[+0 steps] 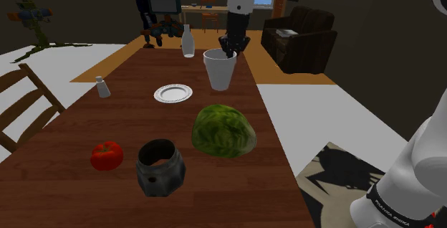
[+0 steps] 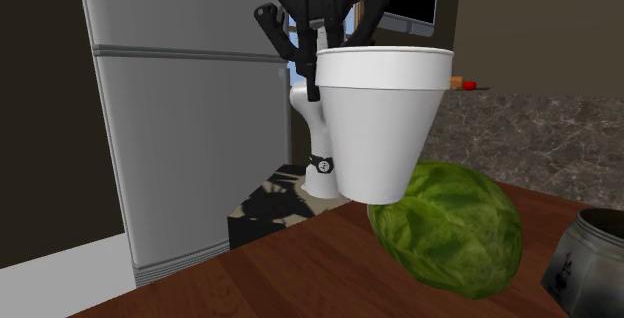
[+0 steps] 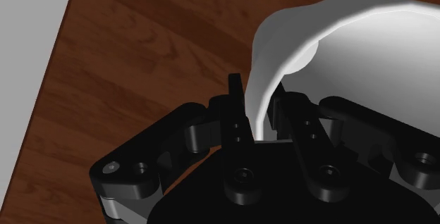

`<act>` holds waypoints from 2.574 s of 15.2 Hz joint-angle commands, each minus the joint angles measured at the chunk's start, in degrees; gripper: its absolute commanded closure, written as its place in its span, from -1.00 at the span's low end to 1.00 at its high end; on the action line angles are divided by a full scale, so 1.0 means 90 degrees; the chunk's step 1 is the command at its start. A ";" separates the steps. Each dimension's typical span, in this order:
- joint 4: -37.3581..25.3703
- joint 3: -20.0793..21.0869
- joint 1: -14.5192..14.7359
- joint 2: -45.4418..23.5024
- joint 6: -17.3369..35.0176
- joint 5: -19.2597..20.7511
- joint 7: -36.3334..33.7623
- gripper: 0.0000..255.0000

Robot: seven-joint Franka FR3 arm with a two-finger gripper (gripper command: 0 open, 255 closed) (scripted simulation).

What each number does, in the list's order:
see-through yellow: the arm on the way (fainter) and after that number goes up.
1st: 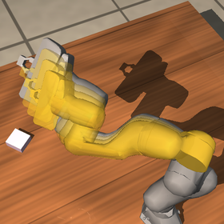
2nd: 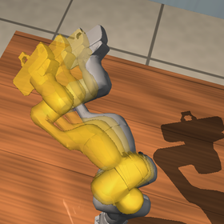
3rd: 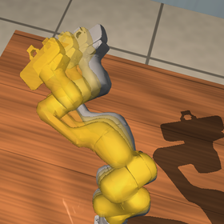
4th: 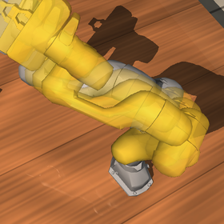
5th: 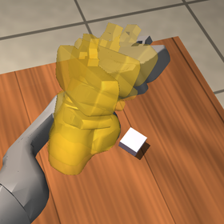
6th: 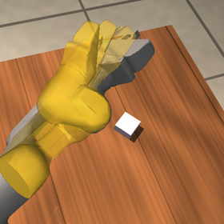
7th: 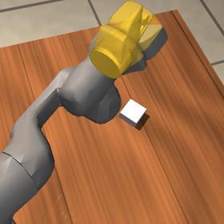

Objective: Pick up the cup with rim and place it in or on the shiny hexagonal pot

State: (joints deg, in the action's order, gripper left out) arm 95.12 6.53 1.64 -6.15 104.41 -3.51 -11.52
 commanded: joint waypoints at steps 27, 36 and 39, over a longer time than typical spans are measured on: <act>-0.1915 0.1583 0.2231 -0.0888 -0.0925 0.0764 -0.3843 1.00; -0.0945 0.1559 0.2168 -0.0743 -0.0093 0.0709 -0.3808 1.00; -0.0669 0.1554 0.2155 -0.0729 0.0169 0.0705 -0.3803 1.00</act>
State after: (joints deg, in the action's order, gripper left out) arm 88.28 20.54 21.09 -12.77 105.12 2.86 -45.79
